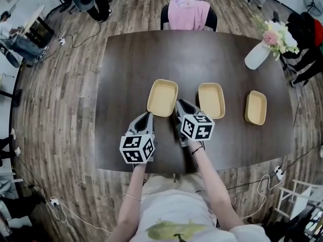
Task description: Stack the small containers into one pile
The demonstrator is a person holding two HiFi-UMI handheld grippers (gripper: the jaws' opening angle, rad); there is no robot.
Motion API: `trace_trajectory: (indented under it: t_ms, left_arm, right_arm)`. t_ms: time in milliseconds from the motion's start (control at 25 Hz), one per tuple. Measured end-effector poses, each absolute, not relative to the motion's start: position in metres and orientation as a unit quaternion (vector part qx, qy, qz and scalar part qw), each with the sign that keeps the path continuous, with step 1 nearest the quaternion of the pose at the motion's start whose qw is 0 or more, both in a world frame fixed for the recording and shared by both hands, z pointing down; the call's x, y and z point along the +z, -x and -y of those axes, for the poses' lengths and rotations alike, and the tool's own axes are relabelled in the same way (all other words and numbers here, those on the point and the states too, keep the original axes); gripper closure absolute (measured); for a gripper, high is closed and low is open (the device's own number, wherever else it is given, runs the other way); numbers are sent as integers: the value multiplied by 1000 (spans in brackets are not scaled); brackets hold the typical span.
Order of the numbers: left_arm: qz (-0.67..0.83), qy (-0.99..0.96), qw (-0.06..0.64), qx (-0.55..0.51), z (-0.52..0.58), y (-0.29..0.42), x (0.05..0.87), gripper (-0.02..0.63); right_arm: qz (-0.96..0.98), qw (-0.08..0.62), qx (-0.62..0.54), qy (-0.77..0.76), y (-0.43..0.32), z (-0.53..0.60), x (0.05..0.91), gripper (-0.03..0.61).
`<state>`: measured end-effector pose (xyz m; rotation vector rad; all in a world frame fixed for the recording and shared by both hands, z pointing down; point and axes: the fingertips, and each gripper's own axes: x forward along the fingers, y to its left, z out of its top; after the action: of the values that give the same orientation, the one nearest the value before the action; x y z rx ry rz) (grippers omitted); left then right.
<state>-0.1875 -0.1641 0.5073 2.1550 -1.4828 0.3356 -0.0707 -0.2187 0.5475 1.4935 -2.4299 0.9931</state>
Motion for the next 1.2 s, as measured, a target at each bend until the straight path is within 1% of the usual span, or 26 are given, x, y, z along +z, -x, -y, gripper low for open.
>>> trace_trajectory:
  t_ms: [80,120,200,280,480,680,880,1040,1200]
  left_arm:
    - [541,-793,249,128,169,189,510,589]
    - [539,-793,250,130,170,189,512,589]
    - [538,-793,255,132,171,191,515,589]
    - [539,-791,259,130,173,192,517,589]
    - [540,-789,265,127,176,193,523,589]
    - [540,-789,267,119,177,193,518,589]
    - [542,-789,264,117,182,197,515,589]
    - [543,-790,260,114,185,199,511,589]
    - [541,-793,255,115,186,204,507,589]
  right_arm:
    - [794,66,333,-504,72,227,555,545]
    - [790,67,335,-509,73,229,558,525]
    - [784,69,340,-515,76,233,563,463]
    - [780,70,345,-517,80,237,566,457]
    - [766,76,366,-523,87,246,580,419]
    - [735,110,388,-545,83,251,599,422]
    - [717,111,404,-557,84,253,602,491]
    - [705,106,415,-566,82,255,602,517]
    - [703,118,410,-569,80,252,601,534]
